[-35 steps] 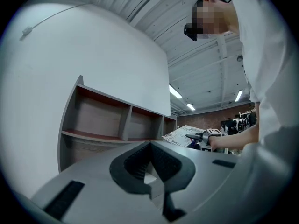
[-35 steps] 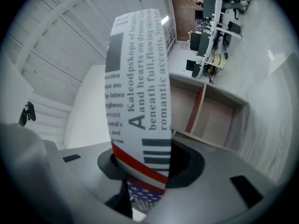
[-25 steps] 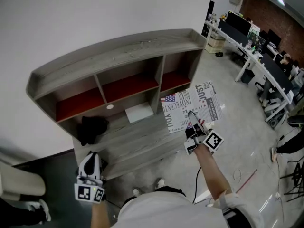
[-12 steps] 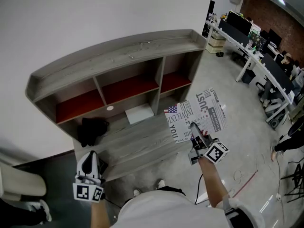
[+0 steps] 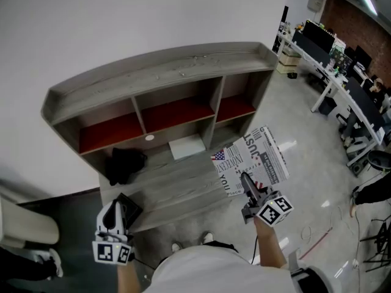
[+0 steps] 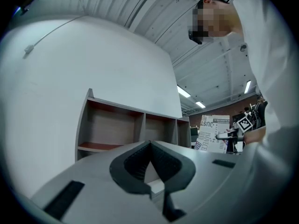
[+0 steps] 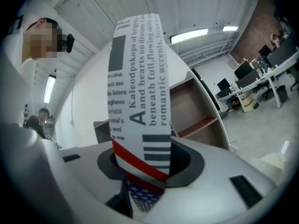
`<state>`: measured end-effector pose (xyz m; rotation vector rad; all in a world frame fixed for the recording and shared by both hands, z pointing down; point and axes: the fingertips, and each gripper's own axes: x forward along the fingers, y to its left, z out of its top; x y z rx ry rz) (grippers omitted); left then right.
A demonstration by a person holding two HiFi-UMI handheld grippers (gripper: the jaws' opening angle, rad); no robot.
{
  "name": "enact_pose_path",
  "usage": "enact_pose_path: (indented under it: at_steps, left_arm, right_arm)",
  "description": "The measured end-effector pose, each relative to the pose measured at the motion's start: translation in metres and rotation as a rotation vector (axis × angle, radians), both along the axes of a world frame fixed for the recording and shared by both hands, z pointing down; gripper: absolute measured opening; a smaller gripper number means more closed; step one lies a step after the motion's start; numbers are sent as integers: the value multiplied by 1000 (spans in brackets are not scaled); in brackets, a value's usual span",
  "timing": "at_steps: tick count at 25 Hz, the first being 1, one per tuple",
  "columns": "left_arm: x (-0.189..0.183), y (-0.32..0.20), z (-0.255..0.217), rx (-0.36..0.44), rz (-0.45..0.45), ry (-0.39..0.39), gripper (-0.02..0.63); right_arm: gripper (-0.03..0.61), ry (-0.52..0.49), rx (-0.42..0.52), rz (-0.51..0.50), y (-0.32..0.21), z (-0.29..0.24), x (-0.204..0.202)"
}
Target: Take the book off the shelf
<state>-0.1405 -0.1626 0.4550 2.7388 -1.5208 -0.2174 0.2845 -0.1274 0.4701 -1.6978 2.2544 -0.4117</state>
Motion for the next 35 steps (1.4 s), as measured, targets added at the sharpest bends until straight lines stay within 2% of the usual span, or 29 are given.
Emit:
enact_pose_path:
  at_steps: [4,12,16,26,30,35]
  left_arm:
    - [-19,7,9,-16,-47,2,15]
    - [-38,25,20,-37,-73,17,15]
    - [-40,27,16,-35,-66,17,15]
    - [-53,27,20,-42,13,20,15]
    - [-55,28,26,-43,51,29,15]
    - [-56,29,29,-40,89,38,15]
  right_arm:
    - [173,73,-23,-47,-3,4,-19]
    - [173,5,8,-78,-3,-4,-41]
    - [173,21,14,-84,0,-9,-50]
    - [173,-81,31,-28,12,-11,-74]
    - [173,-85,65,29,22,-16,-78]
    - [172,-97,84,41,34,-20,-90]
